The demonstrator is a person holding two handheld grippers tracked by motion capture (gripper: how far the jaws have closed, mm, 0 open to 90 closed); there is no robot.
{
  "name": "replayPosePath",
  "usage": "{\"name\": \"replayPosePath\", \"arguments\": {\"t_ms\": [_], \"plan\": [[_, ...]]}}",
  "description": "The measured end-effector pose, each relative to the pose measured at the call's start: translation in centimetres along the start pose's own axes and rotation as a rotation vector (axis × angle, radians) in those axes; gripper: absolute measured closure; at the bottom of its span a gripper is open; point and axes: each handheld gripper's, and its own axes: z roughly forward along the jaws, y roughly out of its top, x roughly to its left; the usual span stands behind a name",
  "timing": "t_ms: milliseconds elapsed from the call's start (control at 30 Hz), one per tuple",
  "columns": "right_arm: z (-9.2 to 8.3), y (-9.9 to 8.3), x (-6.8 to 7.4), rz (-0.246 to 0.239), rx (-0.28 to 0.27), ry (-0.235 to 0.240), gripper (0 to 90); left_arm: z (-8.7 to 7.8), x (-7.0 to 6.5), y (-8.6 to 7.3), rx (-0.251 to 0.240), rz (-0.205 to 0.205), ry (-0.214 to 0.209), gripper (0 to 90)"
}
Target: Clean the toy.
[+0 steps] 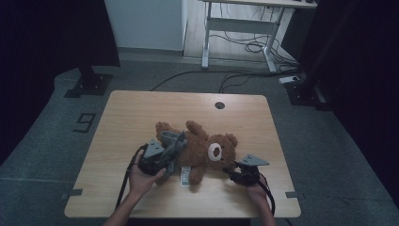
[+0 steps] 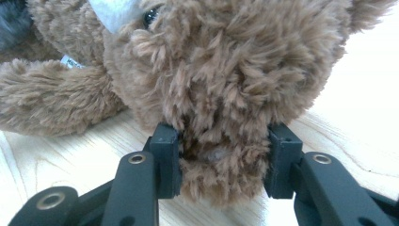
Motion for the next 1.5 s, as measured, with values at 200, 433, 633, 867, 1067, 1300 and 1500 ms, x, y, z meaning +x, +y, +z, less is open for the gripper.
{"name": "replayPosePath", "arguments": {"t_ms": [200, 433, 633, 867, 1067, 1300, 1500], "plan": [[0.0, 0.0, 0.0, -0.002, 0.003, -0.001, 56.4, 3.5, -4.4, 2.2, 0.05, 0.099, -0.14, 78.0], [0.0, 0.0, 0.0, -0.001, 0.003, 0.0, 56.3, 8.4, -8.2, 3.3, 0.124, 0.113, -0.26, 78.0], [0.0, 0.0, 0.0, 0.0, 0.007, -0.002, 56.3, 10.6, -9.0, 2.7, 0.199, 0.129, -0.249, 78.0], [0.1, 0.0, -0.1, -0.003, 0.017, -0.001, 56.8, 11.4, -7.8, 0.6, 0.251, 0.063, -0.218, 78.2], [0.0, 0.0, 0.0, -0.011, 0.018, -0.003, 56.9, 10.4, -6.7, 0.1, 0.256, 0.038, -0.216, 78.5], [0.0, 0.0, -0.2, -0.015, 0.018, 0.006, 57.0, 7.4, -3.5, -1.1, 0.222, -0.051, -0.198, 78.4], [-0.1, -0.1, -0.1, -0.018, 0.02, 0.011, 56.9, 4.8, -1.9, -1.7, 0.205, -0.06, -0.18, 78.5]]}}
